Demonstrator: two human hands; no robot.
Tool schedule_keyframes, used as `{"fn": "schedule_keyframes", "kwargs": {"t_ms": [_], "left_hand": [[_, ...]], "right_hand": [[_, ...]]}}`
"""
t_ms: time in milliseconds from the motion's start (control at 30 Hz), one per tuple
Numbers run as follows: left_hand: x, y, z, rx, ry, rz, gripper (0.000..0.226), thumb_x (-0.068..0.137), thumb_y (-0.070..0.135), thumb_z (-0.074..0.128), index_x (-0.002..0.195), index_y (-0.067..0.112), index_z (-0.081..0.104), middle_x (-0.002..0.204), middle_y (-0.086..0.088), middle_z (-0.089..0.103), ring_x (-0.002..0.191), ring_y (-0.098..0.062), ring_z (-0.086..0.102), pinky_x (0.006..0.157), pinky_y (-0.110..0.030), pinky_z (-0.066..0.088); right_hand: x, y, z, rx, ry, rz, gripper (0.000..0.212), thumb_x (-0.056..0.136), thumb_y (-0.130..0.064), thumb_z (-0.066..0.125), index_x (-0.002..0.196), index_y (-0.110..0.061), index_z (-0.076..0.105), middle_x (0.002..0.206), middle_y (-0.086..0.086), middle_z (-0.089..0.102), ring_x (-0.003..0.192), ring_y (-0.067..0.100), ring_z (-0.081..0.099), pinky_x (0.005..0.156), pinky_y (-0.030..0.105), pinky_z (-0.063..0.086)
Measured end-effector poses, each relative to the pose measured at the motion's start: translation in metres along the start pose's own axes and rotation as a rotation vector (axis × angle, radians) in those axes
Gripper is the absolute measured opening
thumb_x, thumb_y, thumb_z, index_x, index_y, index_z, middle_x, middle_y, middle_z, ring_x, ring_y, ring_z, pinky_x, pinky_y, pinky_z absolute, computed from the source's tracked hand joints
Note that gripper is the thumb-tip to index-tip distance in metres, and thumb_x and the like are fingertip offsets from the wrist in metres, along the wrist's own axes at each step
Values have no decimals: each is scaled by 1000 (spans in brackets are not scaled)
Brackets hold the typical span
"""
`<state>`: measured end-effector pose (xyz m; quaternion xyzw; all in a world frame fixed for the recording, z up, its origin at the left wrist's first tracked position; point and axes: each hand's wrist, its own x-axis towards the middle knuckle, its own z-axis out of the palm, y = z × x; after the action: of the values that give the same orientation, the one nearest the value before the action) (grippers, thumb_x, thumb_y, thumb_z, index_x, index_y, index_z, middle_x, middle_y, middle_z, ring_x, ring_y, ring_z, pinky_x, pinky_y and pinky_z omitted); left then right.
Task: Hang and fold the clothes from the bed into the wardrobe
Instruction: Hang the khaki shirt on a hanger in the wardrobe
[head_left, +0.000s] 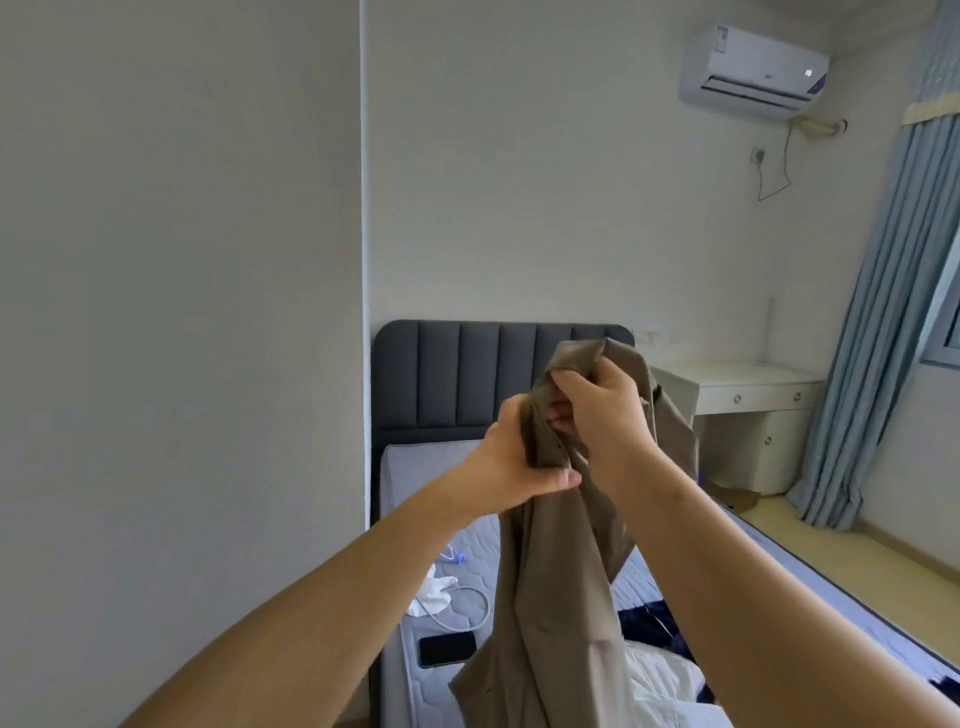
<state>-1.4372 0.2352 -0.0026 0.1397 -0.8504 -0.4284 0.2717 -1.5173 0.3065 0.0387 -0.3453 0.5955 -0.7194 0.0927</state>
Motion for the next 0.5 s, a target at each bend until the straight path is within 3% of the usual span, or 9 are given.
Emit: {"fn": "schedule_keyframes", "kwargs": {"t_ms": [67, 133, 200, 267, 367, 500], "left_hand": [[1, -1, -7, -79, 112, 32, 59, 78, 12, 72, 123, 20, 34, 116, 3, 54, 109, -10, 53, 91, -20, 42], [-1, -3, -20, -187, 161, 30, 51, 81, 5, 68, 123, 12, 41, 118, -7, 57, 111, -20, 55, 97, -34, 45], [-6, -7, -31, -254, 230, -35, 40, 84, 3, 60, 119, 14, 44, 114, -11, 57, 105, -23, 56, 93, -39, 48], [-13, -12, -39, -301, 323, -129, 28, 88, 1, 50, 107, 21, 48, 109, -9, 57, 98, -22, 56, 89, -37, 49], [-25, -21, -47, -300, 332, -163, 21, 91, 5, 50, 95, 25, 54, 101, -7, 61, 98, -25, 58, 91, -39, 50], [-40, -31, -67, -333, 477, -166, 20, 94, 12, 49, 85, 27, 58, 89, -1, 63, 83, -17, 59, 72, -26, 51]], "right_hand": [[-1, -6, 11, 0, -53, -49, 18, 91, -13, 54, 74, -17, 58, 62, -1, 63, 64, 12, 63, 65, 24, 56], [-2, -8, 15, 41, -129, -42, 17, 91, -12, 54, 76, -17, 60, 60, -6, 68, 66, 8, 67, 64, 22, 57], [-6, -7, 18, 62, -220, -32, 16, 91, -9, 55, 79, -16, 61, 64, -5, 71, 69, 7, 69, 66, 22, 58], [-11, -2, 23, 42, -272, -32, 15, 91, -7, 55, 80, -15, 62, 71, -1, 71, 75, 12, 69, 71, 23, 57], [-18, 5, 32, 11, -299, -23, 15, 90, -10, 56, 81, -18, 62, 73, -1, 70, 74, 12, 67, 70, 22, 56], [-27, 22, 42, 67, -320, 104, 9, 91, -22, 57, 89, -29, 61, 75, -1, 65, 72, 12, 60, 65, 23, 48]]}}
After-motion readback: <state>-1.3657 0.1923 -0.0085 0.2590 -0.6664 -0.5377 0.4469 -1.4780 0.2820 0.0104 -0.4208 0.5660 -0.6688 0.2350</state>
